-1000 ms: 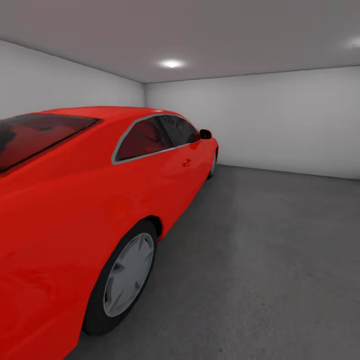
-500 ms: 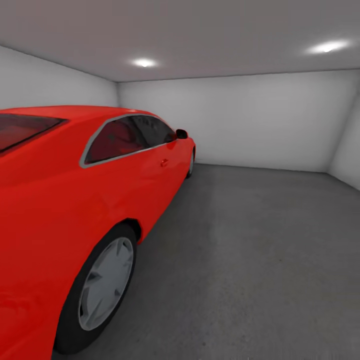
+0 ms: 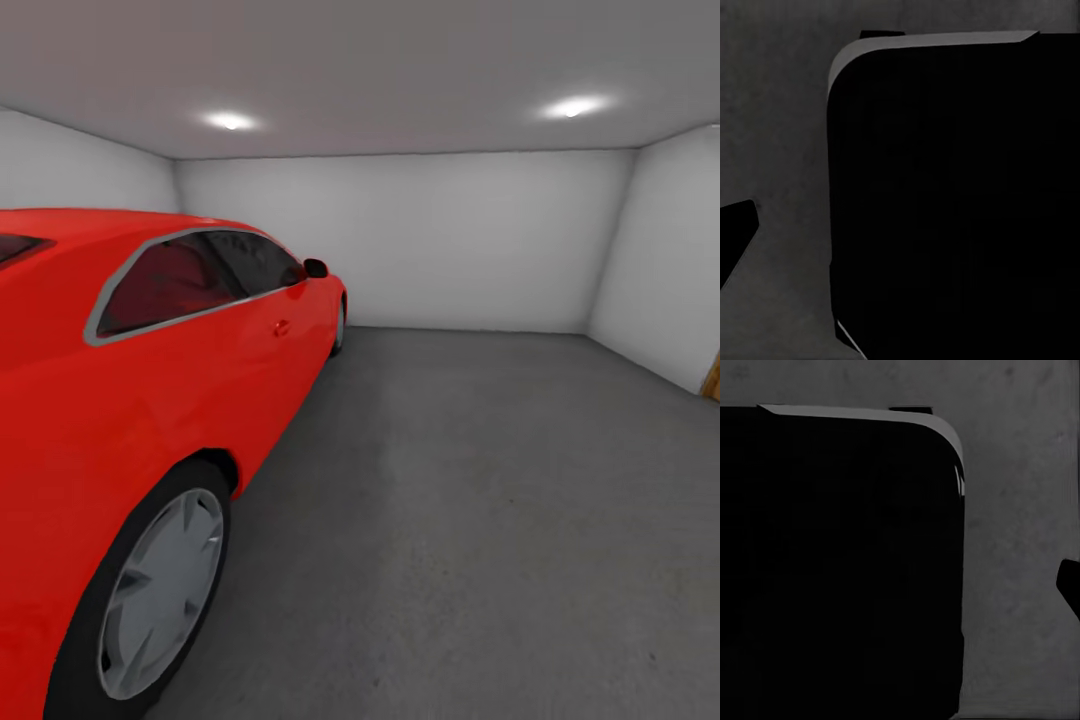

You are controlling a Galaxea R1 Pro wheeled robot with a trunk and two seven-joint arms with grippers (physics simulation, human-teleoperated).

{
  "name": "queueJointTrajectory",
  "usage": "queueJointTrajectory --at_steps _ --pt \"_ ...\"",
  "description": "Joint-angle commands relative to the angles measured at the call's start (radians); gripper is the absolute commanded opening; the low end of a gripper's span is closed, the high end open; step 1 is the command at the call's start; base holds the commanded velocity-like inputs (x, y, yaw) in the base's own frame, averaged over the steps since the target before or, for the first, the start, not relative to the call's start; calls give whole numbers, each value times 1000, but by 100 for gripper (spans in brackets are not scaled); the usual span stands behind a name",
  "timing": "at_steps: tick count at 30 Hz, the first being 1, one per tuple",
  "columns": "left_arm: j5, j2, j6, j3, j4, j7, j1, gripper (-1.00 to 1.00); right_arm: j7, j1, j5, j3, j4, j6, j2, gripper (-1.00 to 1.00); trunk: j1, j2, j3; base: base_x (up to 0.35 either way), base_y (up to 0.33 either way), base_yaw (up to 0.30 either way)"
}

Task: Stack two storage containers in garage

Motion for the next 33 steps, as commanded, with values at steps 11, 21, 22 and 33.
queueJointTrajectory --at_steps 11,21,22,33 --pt "1 0 -3 0 2 -1 0 100 0 0 -2 0 1 -5 0 100 0 0 -1 10 0 -300" --pt "1 0 -3 0 2 -1 0 100 0 0 -2 0 1 -5 -1 100 0 0 -1 90 0 -300" --pt "1 0 -3 0 2 -1 0 100 0 0 -1 0 1 -5 -1 100 0 0 -1 93 0 -300" --pt "1 0 -3 0 2 -1 0 100 0 0 -2 0 1 -5 1 100 0 0 -1 93 0 -300"
